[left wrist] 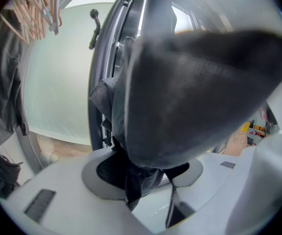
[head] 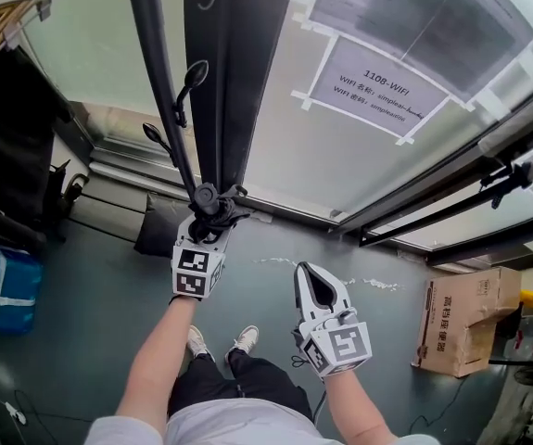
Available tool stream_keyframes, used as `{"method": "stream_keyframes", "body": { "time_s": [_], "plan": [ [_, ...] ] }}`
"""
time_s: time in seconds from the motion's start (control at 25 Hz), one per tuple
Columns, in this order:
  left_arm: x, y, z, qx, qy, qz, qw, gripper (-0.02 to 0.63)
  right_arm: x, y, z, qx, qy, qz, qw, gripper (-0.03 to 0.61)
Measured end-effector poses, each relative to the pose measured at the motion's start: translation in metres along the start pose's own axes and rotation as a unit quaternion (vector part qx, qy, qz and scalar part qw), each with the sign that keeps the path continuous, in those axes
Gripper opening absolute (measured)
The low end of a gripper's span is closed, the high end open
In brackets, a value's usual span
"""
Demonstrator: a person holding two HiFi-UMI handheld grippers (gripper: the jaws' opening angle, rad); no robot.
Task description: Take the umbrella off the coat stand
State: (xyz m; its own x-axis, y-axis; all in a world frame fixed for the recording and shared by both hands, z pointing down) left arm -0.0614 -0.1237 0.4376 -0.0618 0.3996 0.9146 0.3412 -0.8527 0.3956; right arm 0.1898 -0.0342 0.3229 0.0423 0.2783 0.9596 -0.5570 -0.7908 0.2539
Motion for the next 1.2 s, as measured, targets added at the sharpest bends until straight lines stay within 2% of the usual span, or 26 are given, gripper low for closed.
{"method": "stream_keyframes", "body": {
  "time_s": [0.44, 0.6, 0.76, 0.92, 1.2],
  "plan": [
    [-0.019, -0.029, 0.003, 0.006, 0.002, 0.000, 1.0000, 0.230, -0.021, -0.035, -0.009, 0.035, 0.011, 0.026, 0.999, 0.017],
    [-0.017, -0.038, 0.008, 0.002, -0.011, -0.005, 0.9999, 0.230, -0.032, -0.047, -0.014, 0.035, 0.006, 0.045, 0.998, 0.017],
    [-0.024, -0.050, 0.013, 0.006, -0.003, -0.003, 1.0000, 0.230, -0.039, -0.058, -0.013, 0.039, 0.001, 0.060, 0.997, 0.017],
    [-0.041, -0.065, 0.016, 0.011, 0.012, 0.009, 0.9998, 0.230, -0.043, -0.067, -0.010, 0.043, 0.002, 0.069, 0.997, 0.017],
    [-0.083, -0.089, 0.005, 0.004, 0.038, 0.043, 0.9984, 0.230, -0.048, -0.080, -0.010, 0.019, 0.036, 0.079, 0.996, 0.017]
  ]
}}
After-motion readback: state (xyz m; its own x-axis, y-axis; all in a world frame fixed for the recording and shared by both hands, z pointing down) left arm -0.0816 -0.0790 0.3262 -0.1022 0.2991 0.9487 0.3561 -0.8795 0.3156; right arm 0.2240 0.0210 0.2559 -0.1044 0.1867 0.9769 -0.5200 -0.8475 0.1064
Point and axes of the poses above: the fingertips, and each gripper's own axes: y forward along the fingers, z to its right, x out of its underside, the point moved 10 cm from there along -y, backward along the fingers, and after that the axes turned 1 degree about y, right-handed, at the moved point
